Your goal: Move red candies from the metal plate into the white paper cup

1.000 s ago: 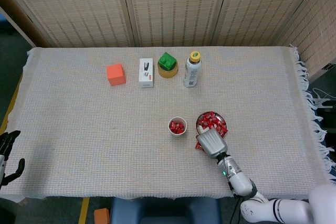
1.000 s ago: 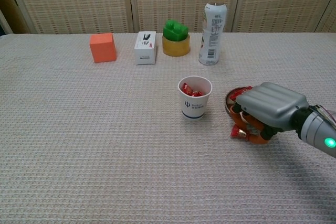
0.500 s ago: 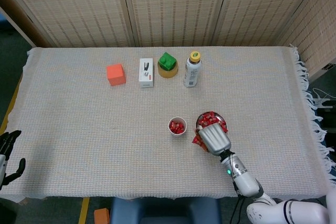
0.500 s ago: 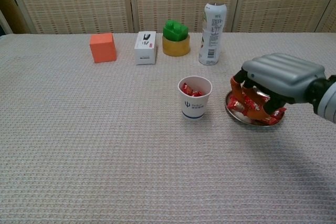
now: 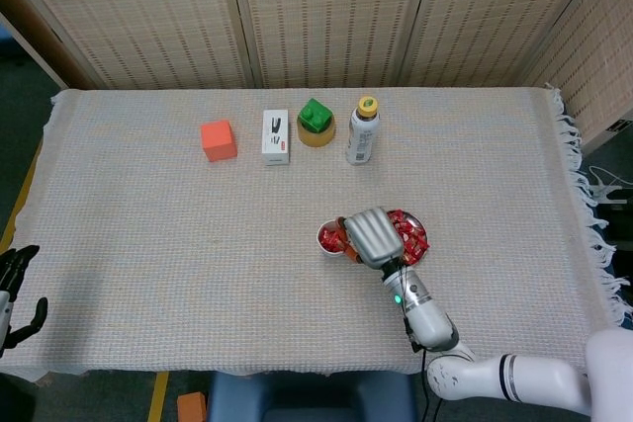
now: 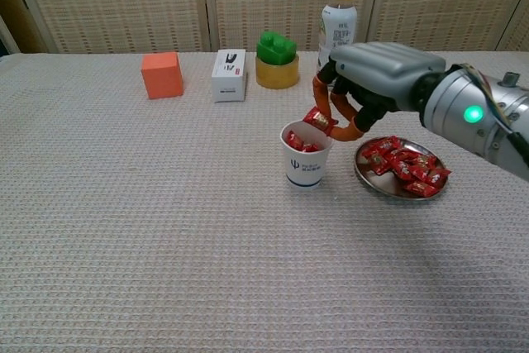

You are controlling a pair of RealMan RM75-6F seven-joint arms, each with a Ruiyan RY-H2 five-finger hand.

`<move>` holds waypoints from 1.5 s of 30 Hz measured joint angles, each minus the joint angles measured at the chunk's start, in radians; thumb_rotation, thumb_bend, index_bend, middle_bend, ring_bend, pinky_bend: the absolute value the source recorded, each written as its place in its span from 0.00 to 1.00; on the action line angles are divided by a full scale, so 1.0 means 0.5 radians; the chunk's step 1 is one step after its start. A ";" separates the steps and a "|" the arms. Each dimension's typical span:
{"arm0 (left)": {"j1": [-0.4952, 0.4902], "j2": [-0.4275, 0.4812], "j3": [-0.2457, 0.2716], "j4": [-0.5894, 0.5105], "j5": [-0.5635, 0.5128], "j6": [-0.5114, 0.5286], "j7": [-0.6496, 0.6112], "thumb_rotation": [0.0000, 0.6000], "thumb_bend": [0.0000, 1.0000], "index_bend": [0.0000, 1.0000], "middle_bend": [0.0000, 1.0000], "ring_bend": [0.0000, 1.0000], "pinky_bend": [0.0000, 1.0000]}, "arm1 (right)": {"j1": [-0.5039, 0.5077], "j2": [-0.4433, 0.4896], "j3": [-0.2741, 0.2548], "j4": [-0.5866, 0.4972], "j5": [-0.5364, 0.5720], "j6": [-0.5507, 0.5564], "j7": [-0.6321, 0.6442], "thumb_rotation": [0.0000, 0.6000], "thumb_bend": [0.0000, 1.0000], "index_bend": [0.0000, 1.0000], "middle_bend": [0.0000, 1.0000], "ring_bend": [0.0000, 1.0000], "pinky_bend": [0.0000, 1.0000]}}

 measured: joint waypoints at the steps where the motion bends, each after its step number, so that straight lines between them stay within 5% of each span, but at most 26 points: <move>1: 0.001 0.002 -0.001 0.001 -0.001 0.002 -0.007 1.00 0.50 0.00 0.05 0.02 0.24 | 0.021 -0.034 0.010 0.031 0.029 -0.002 -0.024 1.00 0.25 0.60 0.78 0.85 1.00; 7: 0.008 0.013 -0.002 0.010 0.007 0.018 -0.052 1.00 0.51 0.00 0.05 0.02 0.24 | 0.117 -0.177 0.039 0.183 0.162 -0.005 -0.131 1.00 0.25 0.56 0.78 0.85 1.00; 10: 0.007 0.013 -0.003 0.004 0.002 0.012 -0.050 1.00 0.51 0.00 0.05 0.02 0.25 | 0.130 -0.190 0.025 0.206 0.185 -0.001 -0.151 1.00 0.25 0.46 0.78 0.85 1.00; 14: 0.006 0.010 -0.004 0.002 -0.002 0.010 -0.039 1.00 0.51 0.00 0.05 0.02 0.25 | 0.132 -0.168 0.009 0.192 0.202 0.008 -0.164 1.00 0.25 0.33 0.78 0.84 1.00; 24: 0.007 0.010 -0.006 0.001 -0.007 0.010 -0.037 1.00 0.51 0.00 0.05 0.02 0.25 | 0.050 0.005 -0.053 0.089 0.134 0.087 -0.091 1.00 0.25 0.20 0.78 0.82 1.00; 32: 0.003 0.001 -0.002 -0.007 -0.004 -0.001 0.011 1.00 0.51 0.00 0.05 0.02 0.25 | -0.055 0.142 -0.148 0.138 0.168 0.082 -0.018 1.00 0.25 0.24 0.78 0.82 1.00; 45: 0.000 0.001 -0.006 -0.009 -0.018 -0.010 0.013 1.00 0.51 0.00 0.05 0.02 0.25 | -0.032 -0.021 -0.177 0.522 0.293 -0.122 0.057 1.00 0.25 0.30 0.78 0.82 1.00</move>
